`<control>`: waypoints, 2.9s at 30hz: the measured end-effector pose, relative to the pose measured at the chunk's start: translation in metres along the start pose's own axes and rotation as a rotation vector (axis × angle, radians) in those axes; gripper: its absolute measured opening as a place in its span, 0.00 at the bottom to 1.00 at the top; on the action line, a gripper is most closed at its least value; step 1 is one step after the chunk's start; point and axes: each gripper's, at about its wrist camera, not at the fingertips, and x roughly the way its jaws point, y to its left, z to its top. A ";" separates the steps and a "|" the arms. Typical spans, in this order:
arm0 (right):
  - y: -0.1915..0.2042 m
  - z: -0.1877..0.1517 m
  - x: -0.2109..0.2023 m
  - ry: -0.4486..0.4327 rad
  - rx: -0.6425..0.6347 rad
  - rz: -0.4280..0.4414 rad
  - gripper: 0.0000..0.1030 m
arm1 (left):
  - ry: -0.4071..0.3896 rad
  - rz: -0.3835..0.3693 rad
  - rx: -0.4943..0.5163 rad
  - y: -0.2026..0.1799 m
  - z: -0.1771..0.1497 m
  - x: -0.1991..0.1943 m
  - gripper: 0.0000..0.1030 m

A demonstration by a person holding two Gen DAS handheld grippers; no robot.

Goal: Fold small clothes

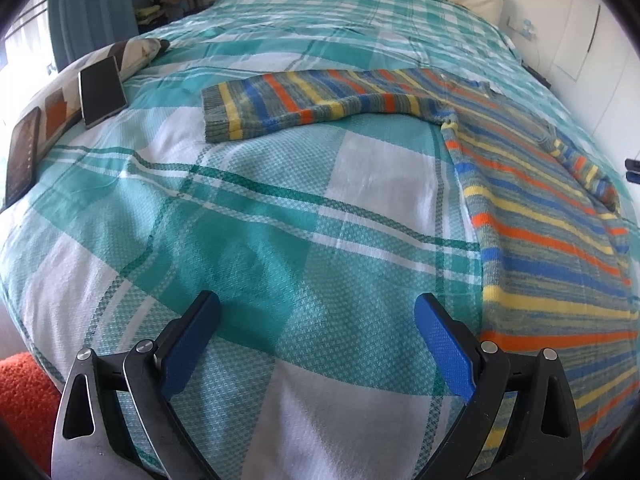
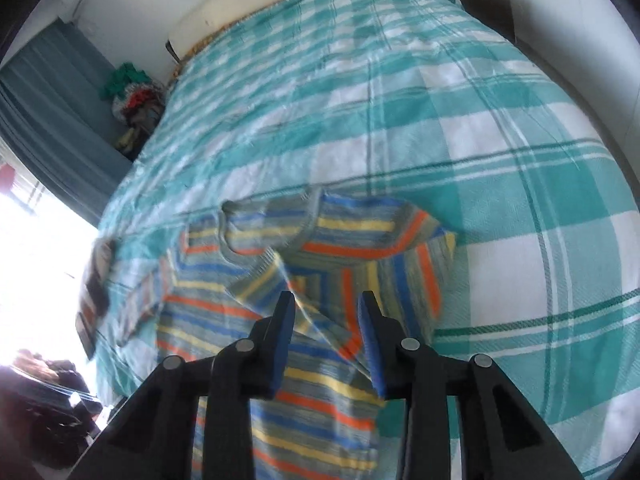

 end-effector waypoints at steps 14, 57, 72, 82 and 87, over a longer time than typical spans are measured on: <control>0.064 -0.087 0.059 0.347 -0.750 -0.139 0.11 | -0.007 -0.006 -0.006 0.001 -0.001 0.002 0.96; 0.050 -0.052 0.043 0.221 -0.568 -0.285 0.56 | -0.006 -0.017 -0.014 0.004 0.003 0.006 0.97; -0.019 -0.056 0.013 0.103 -0.335 -0.336 0.57 | -0.015 0.014 0.021 -0.001 -0.002 0.006 0.97; -0.063 0.032 0.081 0.128 -0.009 -0.236 0.03 | -0.018 0.019 0.028 -0.002 -0.003 0.006 0.97; -0.052 0.028 0.093 0.075 -0.151 -0.408 0.12 | -0.015 0.030 0.038 -0.007 -0.001 0.011 0.98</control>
